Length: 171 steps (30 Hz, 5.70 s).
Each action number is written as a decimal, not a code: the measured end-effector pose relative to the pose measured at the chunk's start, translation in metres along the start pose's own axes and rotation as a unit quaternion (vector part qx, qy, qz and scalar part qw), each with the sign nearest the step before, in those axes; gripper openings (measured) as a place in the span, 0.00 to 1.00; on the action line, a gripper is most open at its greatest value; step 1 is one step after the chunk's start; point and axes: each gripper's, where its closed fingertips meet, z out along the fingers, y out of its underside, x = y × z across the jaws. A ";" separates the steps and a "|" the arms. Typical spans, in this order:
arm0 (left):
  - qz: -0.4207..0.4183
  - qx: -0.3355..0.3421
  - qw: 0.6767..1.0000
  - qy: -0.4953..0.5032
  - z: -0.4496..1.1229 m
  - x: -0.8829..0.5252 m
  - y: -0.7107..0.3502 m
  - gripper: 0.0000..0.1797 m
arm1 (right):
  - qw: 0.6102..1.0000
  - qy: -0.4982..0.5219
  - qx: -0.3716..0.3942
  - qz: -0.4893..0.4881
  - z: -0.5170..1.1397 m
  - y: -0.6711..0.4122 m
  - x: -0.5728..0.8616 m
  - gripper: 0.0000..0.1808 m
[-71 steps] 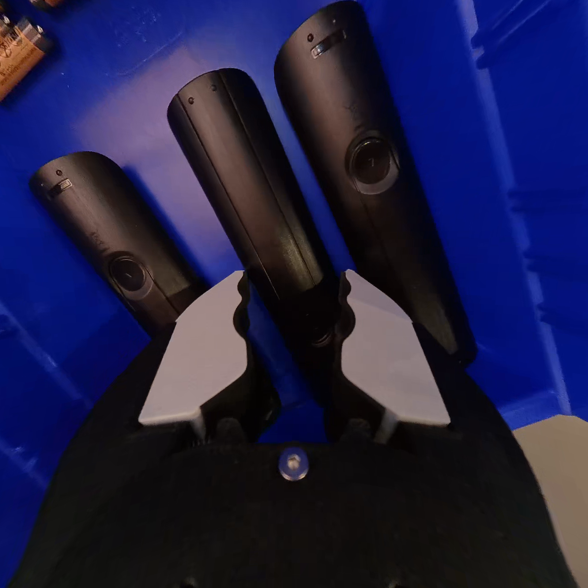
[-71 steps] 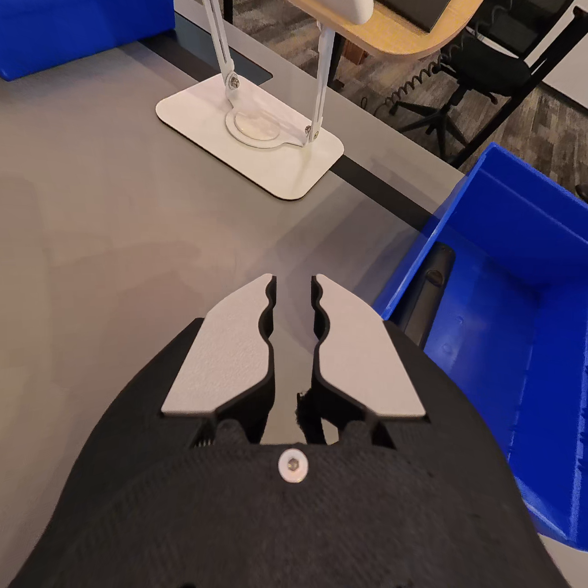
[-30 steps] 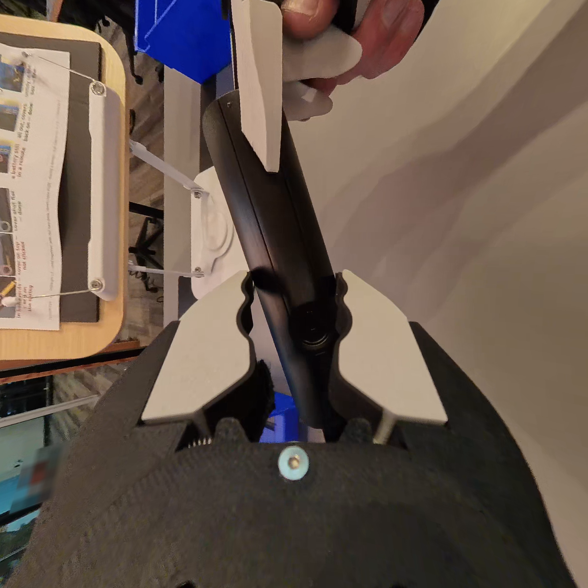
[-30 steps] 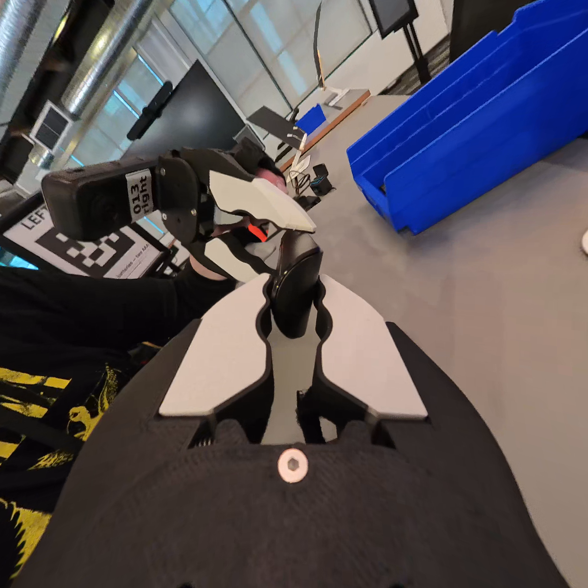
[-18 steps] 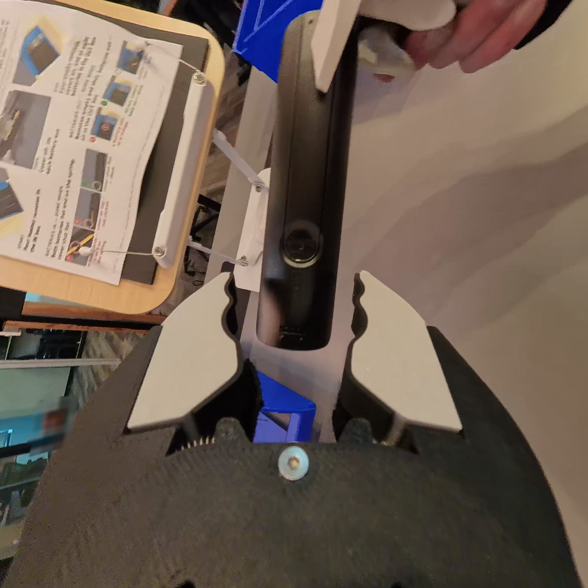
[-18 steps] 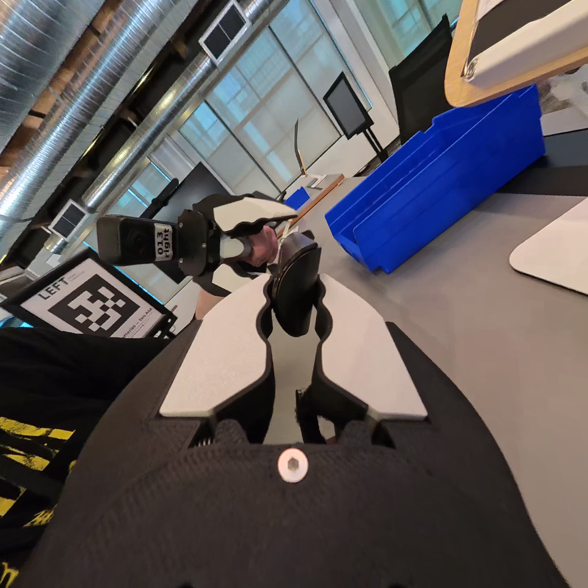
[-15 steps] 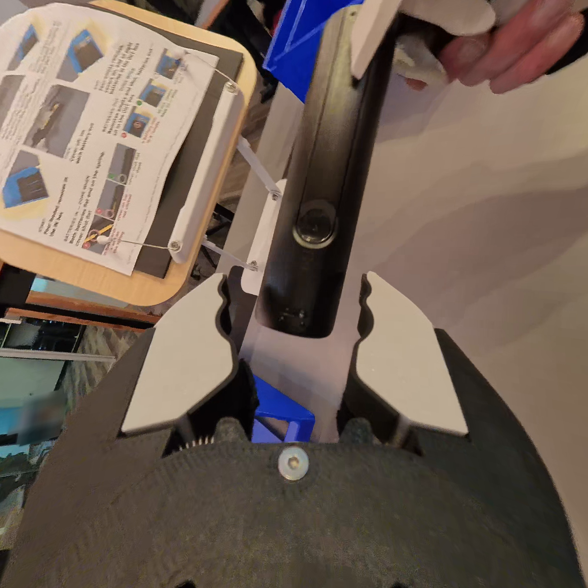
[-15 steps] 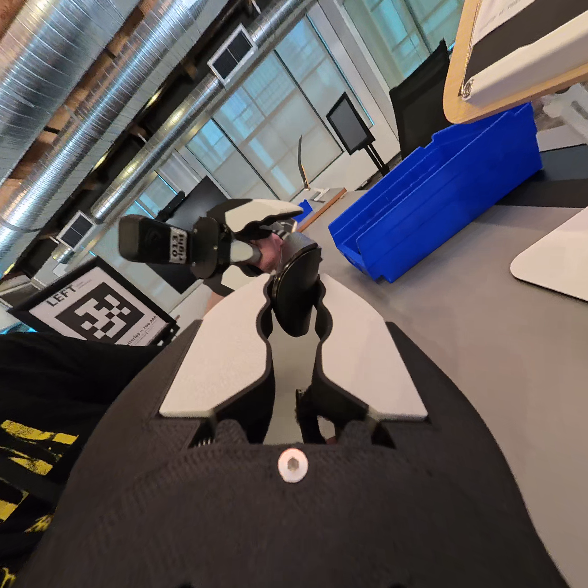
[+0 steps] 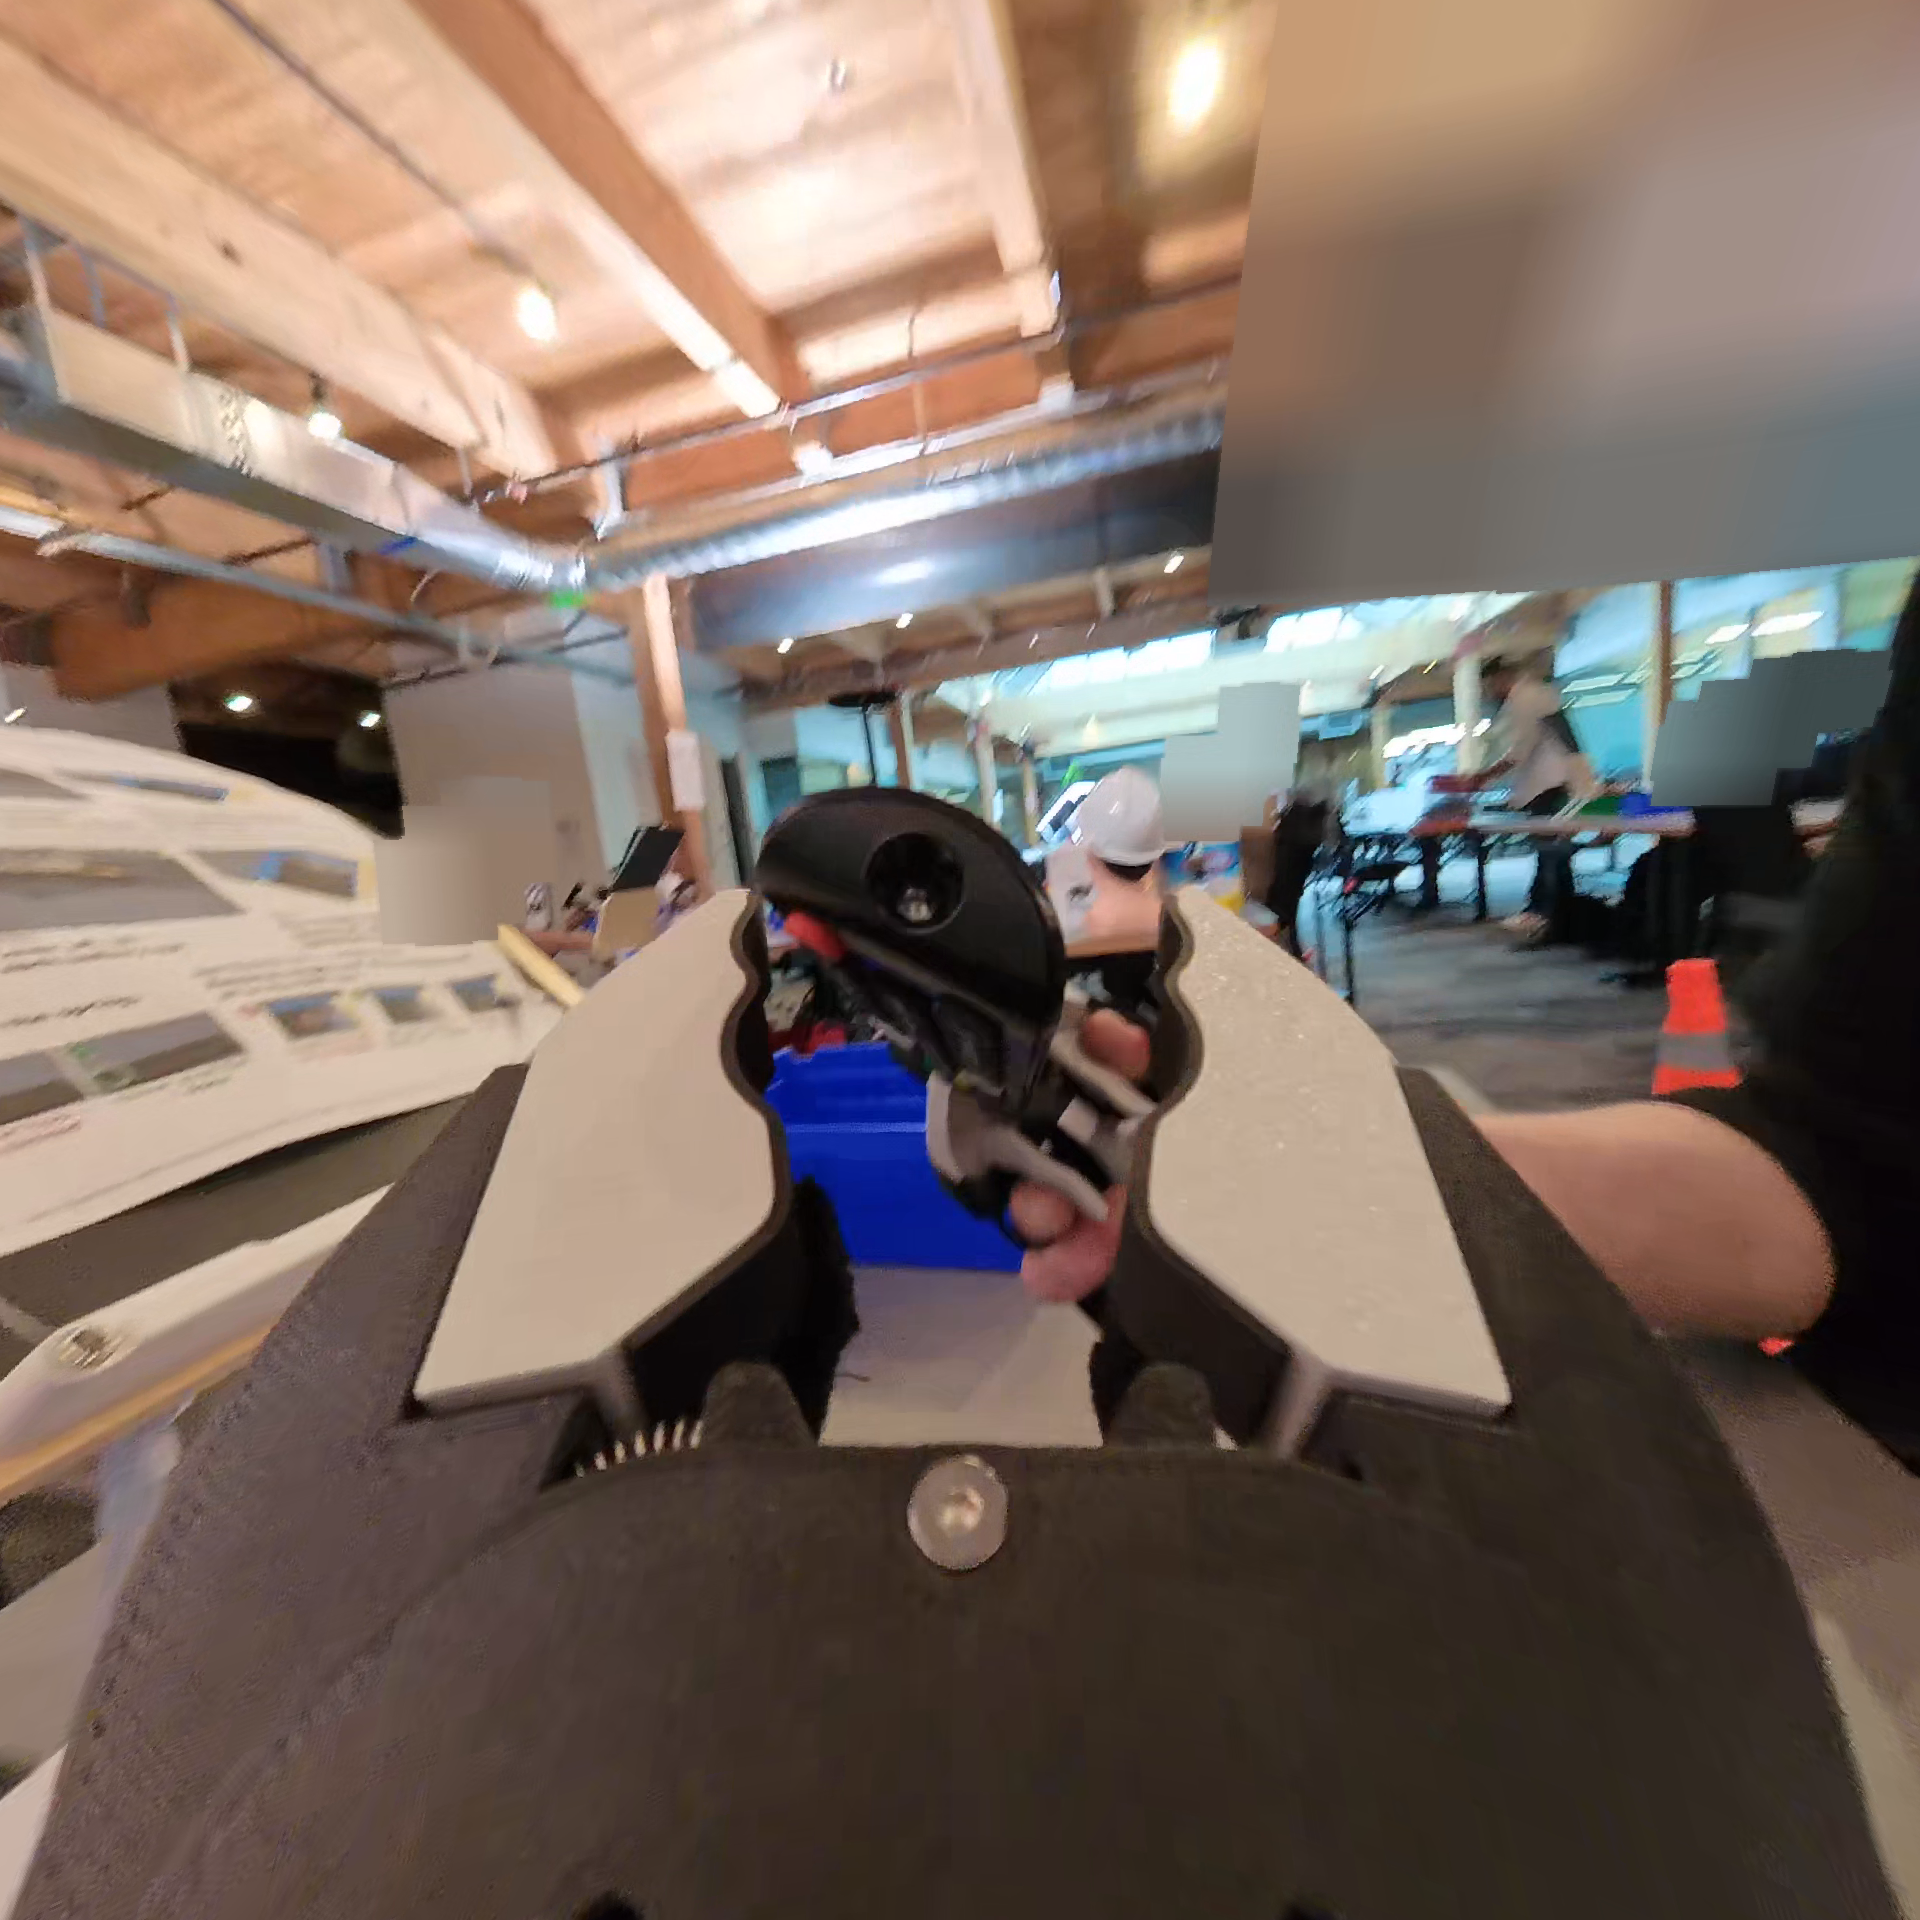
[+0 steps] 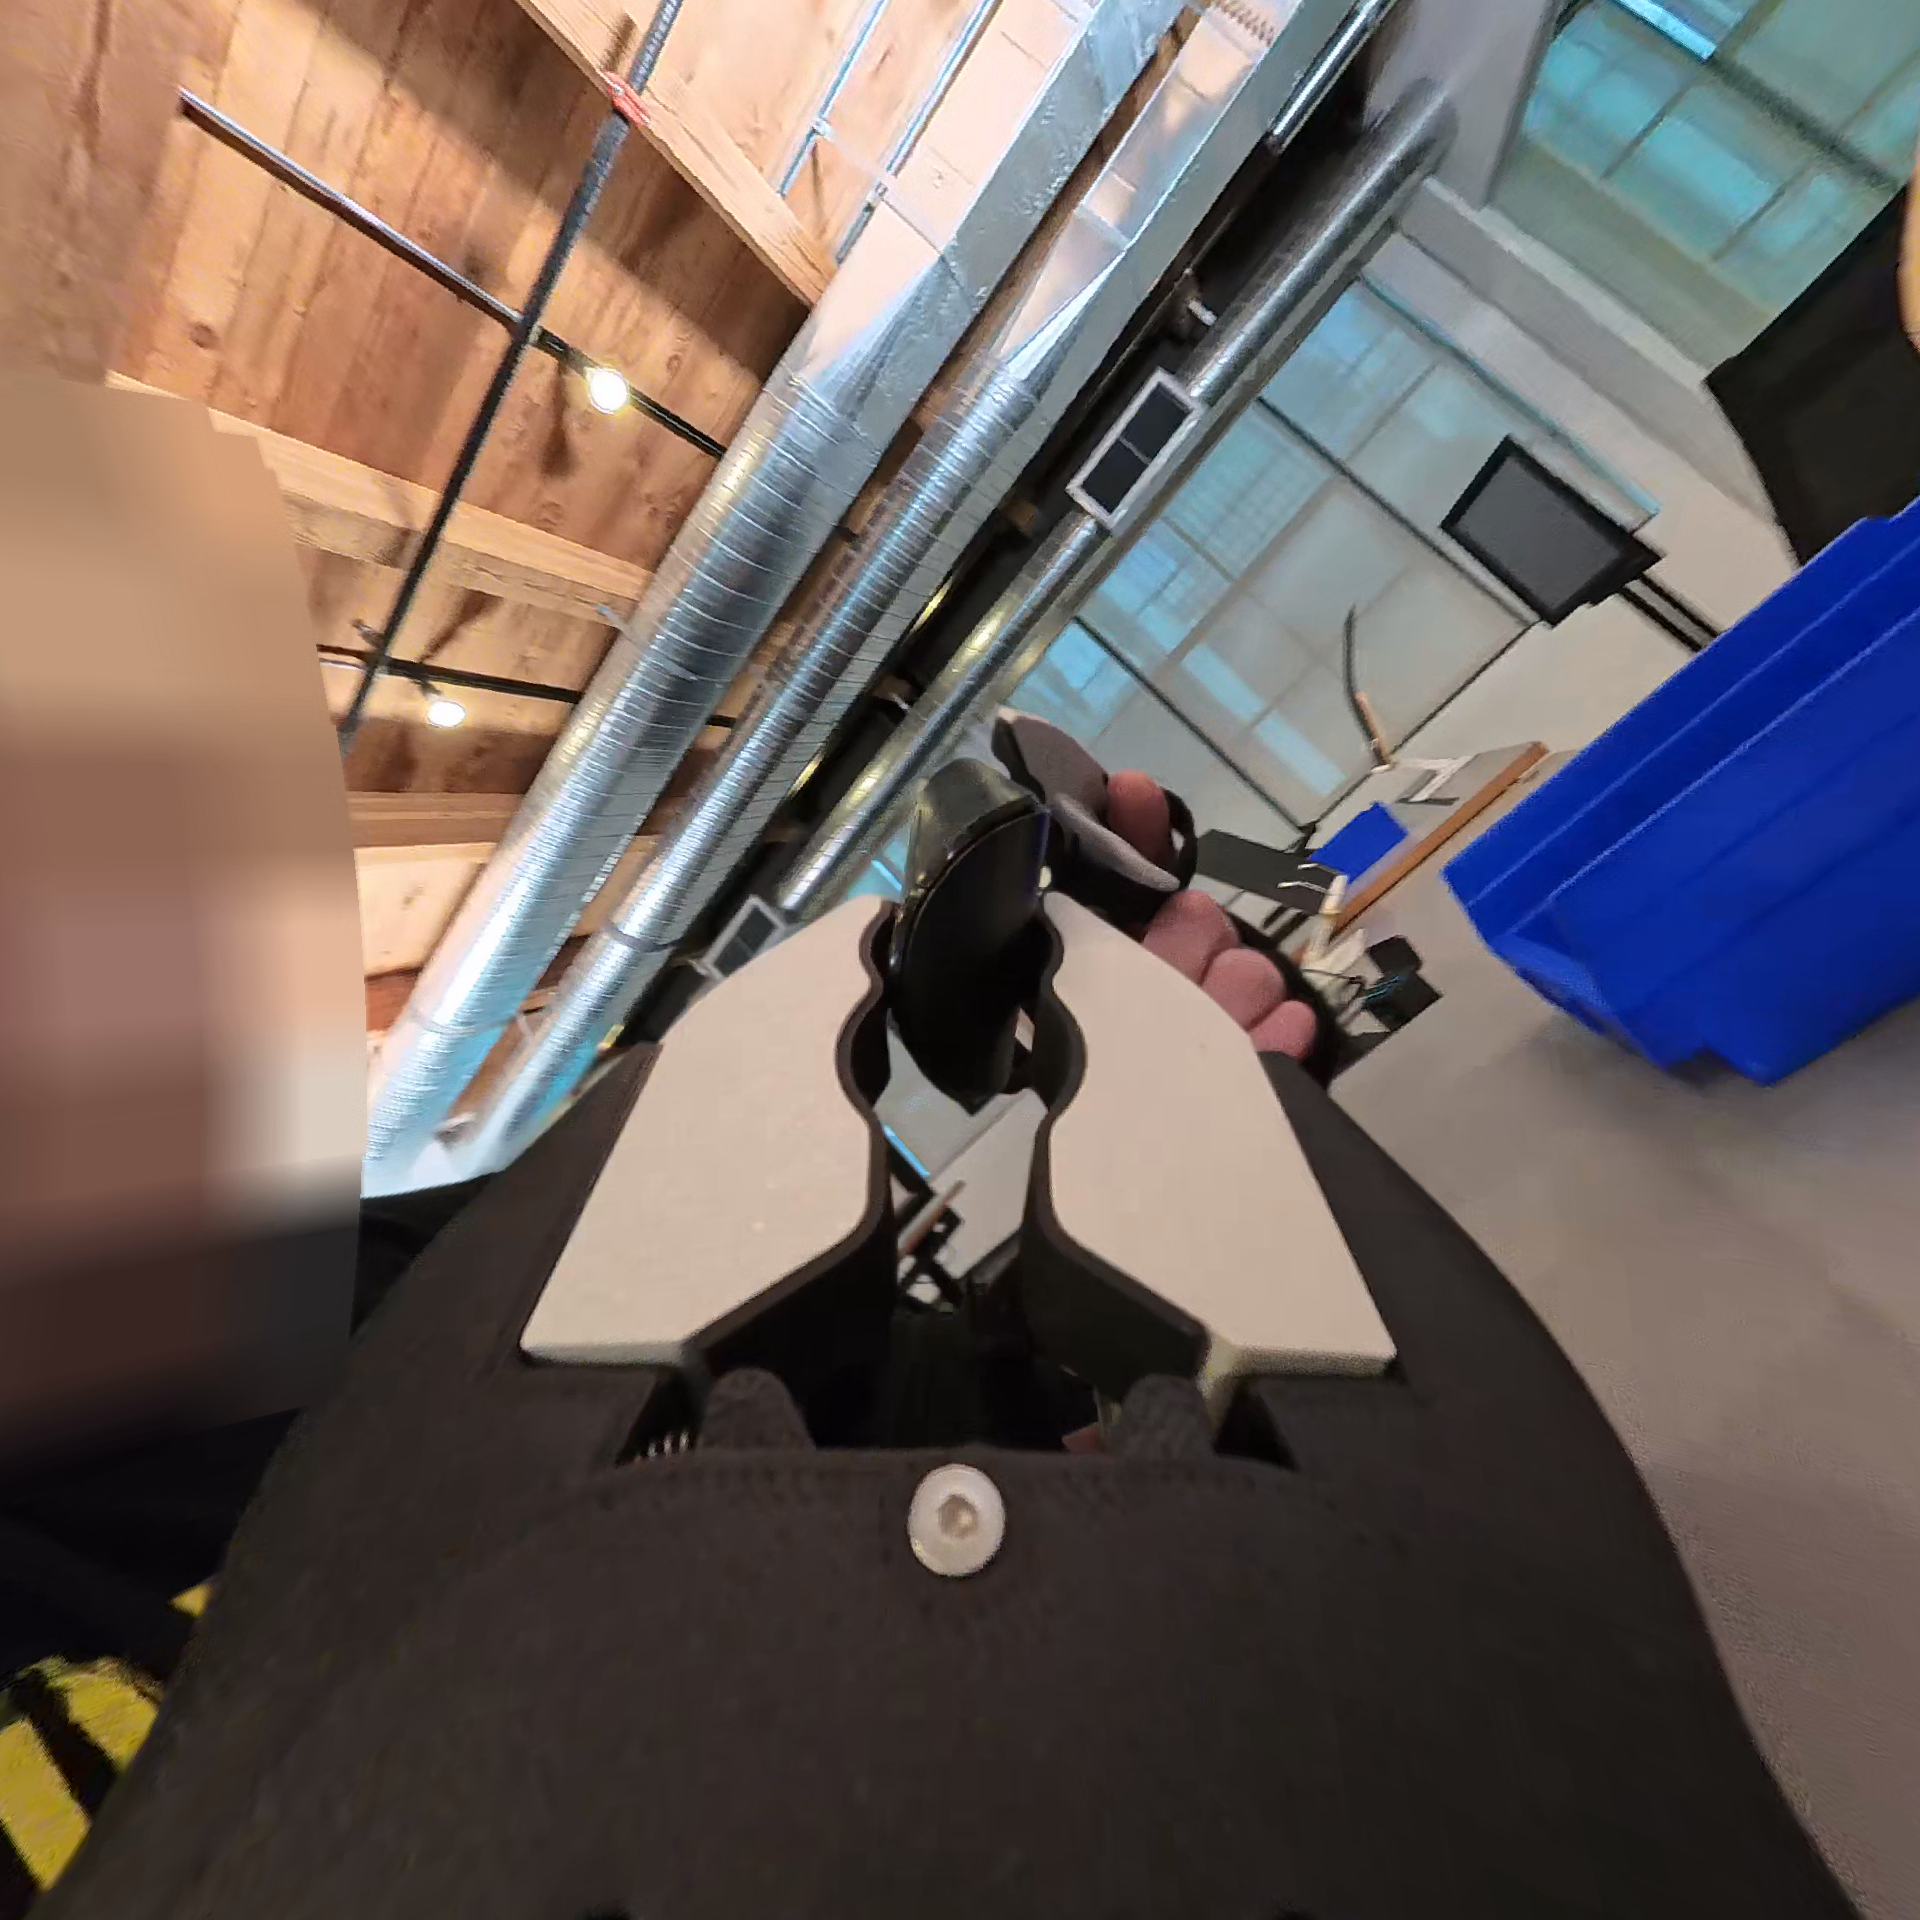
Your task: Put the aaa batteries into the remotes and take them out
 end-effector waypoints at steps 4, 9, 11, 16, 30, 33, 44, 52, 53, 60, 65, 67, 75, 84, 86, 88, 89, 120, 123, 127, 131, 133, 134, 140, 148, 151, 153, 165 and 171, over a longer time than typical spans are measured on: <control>-0.014 0.045 0.999 0.028 0.000 0.008 -0.011 0.37 | 0.999 -0.024 0.001 0.046 0.006 0.012 0.007 0.12; -0.024 0.043 0.998 0.046 -0.016 0.014 -0.004 0.31 | 0.995 -0.036 -0.010 0.092 0.014 0.031 0.019 0.12; -0.021 0.046 0.997 0.049 -0.018 0.015 -0.006 0.31 | 0.993 -0.045 -0.011 0.107 0.017 0.035 0.022 0.12; -0.034 0.058 0.996 0.054 -0.024 0.015 -0.007 0.31 | 0.992 -0.042 -0.015 0.119 0.019 0.042 0.026 0.13; 0.017 0.038 0.996 0.078 -0.019 0.033 -0.016 0.34 | 0.981 -0.079 -0.025 0.176 0.023 0.060 0.019 0.12; 0.027 0.026 0.996 0.076 -0.018 0.034 -0.013 0.34 | 0.981 -0.083 -0.021 0.171 0.021 0.059 0.019 0.12; 0.038 -0.035 0.998 0.043 -0.024 0.019 0.000 0.45 | 0.991 -0.067 0.014 0.112 0.008 0.036 0.014 0.12; 0.102 -0.213 0.967 -0.096 -0.089 -0.060 0.009 0.41 | 0.998 0.016 0.030 0.045 -0.053 0.006 0.025 0.12; 0.124 -0.265 0.950 -0.113 -0.100 -0.078 0.014 0.39 | 0.998 0.029 0.029 0.041 -0.060 0.006 0.029 0.12; 0.167 -0.585 0.788 -0.099 -0.171 -0.221 0.078 0.32 | 0.997 0.069 0.015 0.027 -0.086 0.007 0.043 0.12; 0.107 -0.703 0.702 -0.050 -0.219 -0.295 0.139 0.29 | 0.997 0.074 0.010 0.025 -0.087 0.010 0.046 0.12; 0.104 -0.737 0.666 -0.040 -0.234 -0.317 0.160 0.28 | 0.997 0.073 0.009 0.025 -0.087 0.010 0.046 0.12; 0.082 -0.818 0.570 -0.012 -0.270 -0.354 0.202 0.24 | 0.997 0.076 0.013 0.023 -0.094 0.005 0.048 0.12; 0.020 -0.838 0.546 0.005 -0.278 -0.351 0.212 0.08 | 0.997 0.075 0.012 0.013 -0.094 0.003 0.043 0.12; 0.020 -0.837 0.547 0.004 -0.278 -0.350 0.212 0.07 | 0.997 0.075 0.012 0.012 -0.094 0.003 0.043 0.12; 0.027 -0.839 0.544 0.007 -0.278 -0.349 0.211 0.07 | 0.997 0.076 0.011 0.010 -0.094 0.003 0.042 0.12; 0.028 -0.841 0.540 0.009 -0.278 -0.348 0.211 0.06 | 0.997 0.077 0.009 0.009 -0.093 0.003 0.042 0.12; 0.031 -0.697 0.708 0.108 -0.071 0.035 0.207 0.06 | 0.984 0.158 0.040 -0.068 -0.139 -0.035 0.039 0.12; 0.010 -0.711 0.693 0.117 -0.075 0.044 0.229 0.06 | 0.983 0.165 0.038 -0.070 -0.140 -0.035 0.041 0.12; 0.001 -0.719 0.683 0.127 -0.080 0.050 0.243 0.06 | 0.984 0.160 0.041 -0.069 -0.140 -0.036 0.039 0.12; -0.008 -0.708 0.695 0.125 -0.078 0.050 0.244 0.13 | 0.984 0.159 0.040 -0.069 -0.139 -0.036 0.039 0.12; 0.000 -0.701 0.703 0.121 -0.076 0.047 0.239 0.19 | 0.984 0.160 0.041 -0.069 -0.139 -0.036 0.039 0.12; 0.008 -0.695 0.710 0.116 -0.075 0.044 0.233 0.21 | 0.984 0.159 0.041 -0.069 -0.139 -0.036 0.038 0.12; 0.126 -0.674 0.727 0.033 -0.086 -0.021 0.140 0.21 | 0.984 0.155 0.040 -0.074 -0.137 -0.036 0.035 0.12; 0.151 -0.721 0.672 -0.079 -0.180 -0.233 0.107 0.25 | 0.985 0.151 0.023 -0.074 -0.129 -0.029 0.036 0.12; 0.173 -0.760 0.622 -0.070 -0.222 -0.292 0.137 0.27 | 0.985 0.151 0.025 -0.074 -0.130 -0.029 0.037 0.12; 0.157 -0.795 0.583 -0.059 -0.248 -0.315 0.158 0.26 | 0.985 0.154 0.023 -0.070 -0.130 -0.027 0.040 0.12; 0.087 -0.854 0.513 -0.010 -0.285 -0.360 0.202 0.18 | 0.986 0.152 0.009 -0.063 -0.126 -0.020 0.045 0.12; 0.026 -0.860 0.509 0.007 -0.287 -0.355 0.205 0.13 | 0.986 0.152 0.005 -0.064 -0.126 -0.018 0.045 0.12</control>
